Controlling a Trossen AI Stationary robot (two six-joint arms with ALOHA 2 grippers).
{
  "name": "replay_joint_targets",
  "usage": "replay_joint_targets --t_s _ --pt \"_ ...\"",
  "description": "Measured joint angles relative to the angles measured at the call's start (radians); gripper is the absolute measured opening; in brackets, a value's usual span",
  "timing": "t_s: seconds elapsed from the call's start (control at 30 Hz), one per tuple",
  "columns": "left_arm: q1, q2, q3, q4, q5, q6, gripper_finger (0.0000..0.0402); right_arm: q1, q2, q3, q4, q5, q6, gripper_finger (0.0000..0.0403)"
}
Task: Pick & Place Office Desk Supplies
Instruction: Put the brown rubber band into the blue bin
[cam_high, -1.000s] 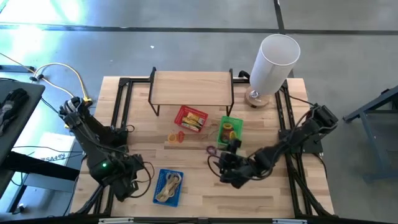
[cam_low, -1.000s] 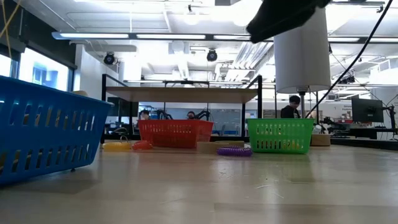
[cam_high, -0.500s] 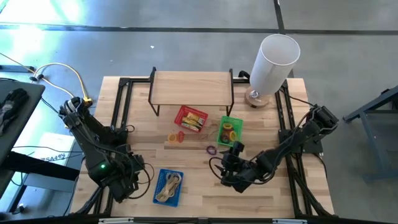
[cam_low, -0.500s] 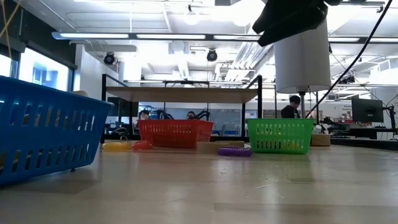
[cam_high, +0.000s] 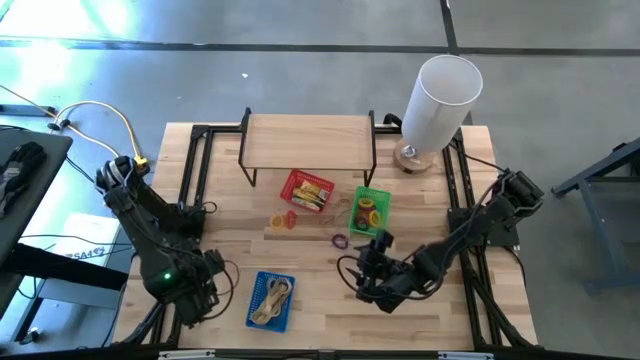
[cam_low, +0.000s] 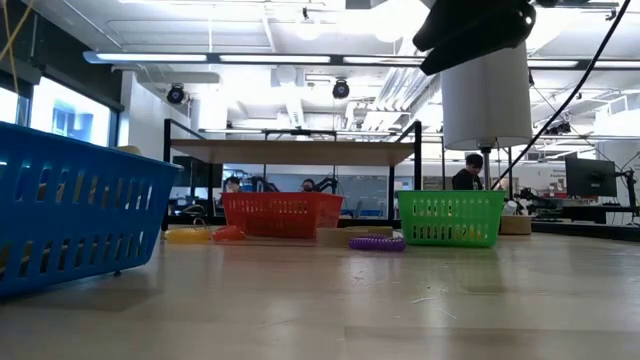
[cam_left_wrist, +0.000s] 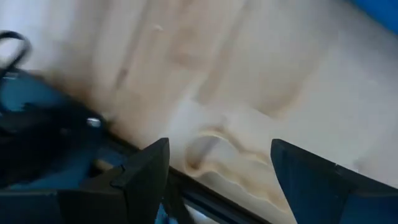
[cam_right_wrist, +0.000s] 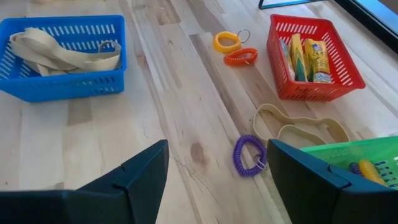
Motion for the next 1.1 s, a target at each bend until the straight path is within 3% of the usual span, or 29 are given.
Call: replay_joint_targets --t_s 0.2,0.47,0.67,1.0,1.1 --pt "-0.068 0.000 0.000 0.138 0.006 0.040 0.0270 0.027 0.002 0.000 0.000 0.000 0.000 0.0260" --pt "-0.093 0.000 -0.079 0.263 0.008 -0.094 0.0270 0.045 0.049 0.001 0.016 0.000 0.003 0.0260" --pt "-0.085 0.000 -0.183 0.319 0.069 -0.477 0.0270 0.040 0.068 0.000 0.035 -0.027 0.003 0.0260" --pt "-0.098 0.000 -0.244 0.343 0.040 -0.481 0.0270 0.034 0.067 0.000 0.090 -0.026 -0.022 0.0260" --pt "-0.098 0.001 -0.288 0.418 0.044 -0.477 0.0270 0.034 0.067 0.000 0.088 -0.024 -0.023 0.0260"
